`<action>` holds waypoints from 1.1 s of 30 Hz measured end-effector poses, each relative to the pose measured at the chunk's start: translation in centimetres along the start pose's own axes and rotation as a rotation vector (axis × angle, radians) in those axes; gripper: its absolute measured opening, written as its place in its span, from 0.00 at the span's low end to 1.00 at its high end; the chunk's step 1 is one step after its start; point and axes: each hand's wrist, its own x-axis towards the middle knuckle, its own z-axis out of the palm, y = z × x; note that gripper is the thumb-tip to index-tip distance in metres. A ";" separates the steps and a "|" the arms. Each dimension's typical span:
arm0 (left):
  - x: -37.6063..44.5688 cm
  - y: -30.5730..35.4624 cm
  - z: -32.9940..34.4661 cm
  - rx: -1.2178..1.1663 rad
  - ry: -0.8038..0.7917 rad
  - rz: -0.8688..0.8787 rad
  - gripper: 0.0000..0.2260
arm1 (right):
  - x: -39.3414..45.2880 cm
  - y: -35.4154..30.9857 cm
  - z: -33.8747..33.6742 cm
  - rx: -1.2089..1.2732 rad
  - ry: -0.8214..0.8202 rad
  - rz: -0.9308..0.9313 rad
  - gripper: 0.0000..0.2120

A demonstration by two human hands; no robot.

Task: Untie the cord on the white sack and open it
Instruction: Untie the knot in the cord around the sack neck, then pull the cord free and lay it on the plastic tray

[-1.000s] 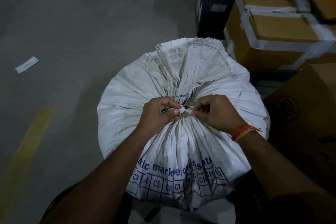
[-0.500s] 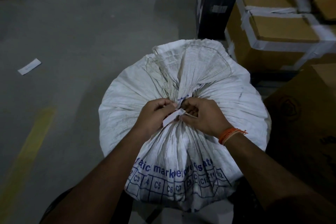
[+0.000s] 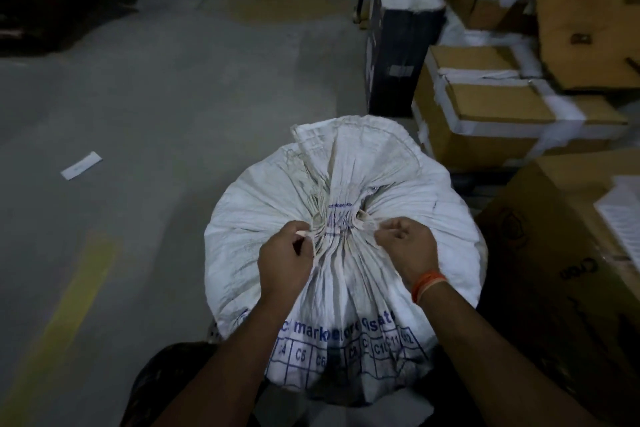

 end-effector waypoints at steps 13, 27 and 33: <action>2.0 8.7 5.7 0.377 -0.357 0.596 0.14 | -6.2 -0.7 -13.0 -0.059 0.114 -0.141 0.08; 3.0 15.8 3.5 0.309 -0.431 0.607 0.08 | -8.1 -0.1 -18.7 -0.086 0.272 -0.095 0.02; 2.8 18.4 1.7 0.220 -0.671 0.639 0.08 | -8.1 -0.4 -18.9 -0.102 0.289 -0.075 0.03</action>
